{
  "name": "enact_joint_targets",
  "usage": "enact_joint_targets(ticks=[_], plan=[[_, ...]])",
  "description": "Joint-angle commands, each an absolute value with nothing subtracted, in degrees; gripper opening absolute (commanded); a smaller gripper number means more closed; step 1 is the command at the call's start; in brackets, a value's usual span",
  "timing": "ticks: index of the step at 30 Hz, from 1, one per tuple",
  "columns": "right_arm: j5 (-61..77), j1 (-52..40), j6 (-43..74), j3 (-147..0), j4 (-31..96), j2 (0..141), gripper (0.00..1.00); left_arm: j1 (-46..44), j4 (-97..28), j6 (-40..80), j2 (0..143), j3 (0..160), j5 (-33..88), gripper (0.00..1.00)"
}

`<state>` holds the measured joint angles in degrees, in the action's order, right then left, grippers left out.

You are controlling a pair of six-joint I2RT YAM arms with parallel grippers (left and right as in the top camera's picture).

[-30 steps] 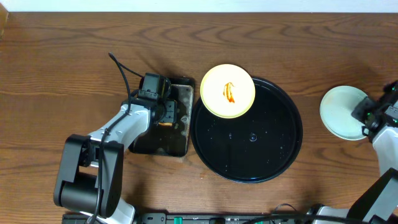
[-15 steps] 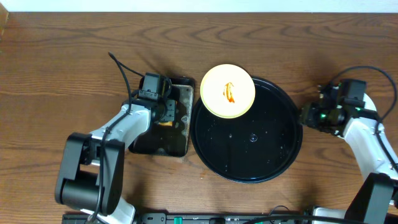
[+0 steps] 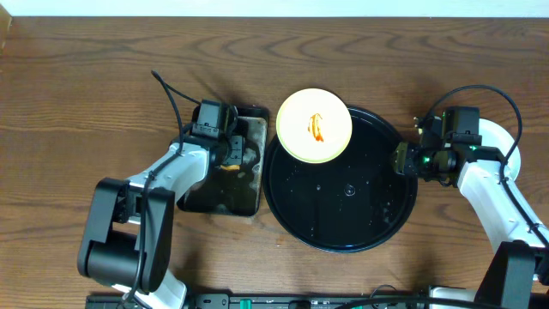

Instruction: Clean dirty plates on tray and stack at the side

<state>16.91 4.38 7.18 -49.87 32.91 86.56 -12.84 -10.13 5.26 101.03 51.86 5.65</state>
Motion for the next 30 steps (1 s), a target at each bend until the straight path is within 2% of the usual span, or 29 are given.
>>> enact_joint_targets(ticks=[1,3,5,6,16,18,22,30], plan=[[16.73,3.99,6.57,-50.59,33.01,85.62,0.5,-12.53,-9.72,5.15,97.86,52.31,4.86,0.38],[16.73,3.97,6.57,-50.59,32.99,85.62,0.5,-12.53,-9.52,5.15,96.97,52.31,3.9,0.48],[16.73,3.97,6.57,-50.59,33.01,85.62,0.5,-12.56,-9.3,5.19,96.9,52.31,3.88,0.65],[16.73,3.97,6.57,-50.59,33.01,85.62,0.5,-12.56,-9.3,5.19,97.08,52.29,3.88,0.68],[16.75,3.97,6.59,-50.59,33.01,85.62,0.49,-12.6,-7.11,5.17,102.13,51.96,4.03,0.7],[16.75,3.97,6.59,-50.59,33.04,85.62,0.49,-12.6,-5.65,5.17,102.98,51.96,4.03,0.64],[16.78,3.97,6.59,-50.59,33.1,85.62,0.48,-12.58,-3.81,5.17,103.68,51.96,3.79,0.08],[16.75,3.99,6.59,-50.59,33.58,85.62,0.48,-12.53,-1.8,5.15,99.77,52.86,3.42,0.07]])
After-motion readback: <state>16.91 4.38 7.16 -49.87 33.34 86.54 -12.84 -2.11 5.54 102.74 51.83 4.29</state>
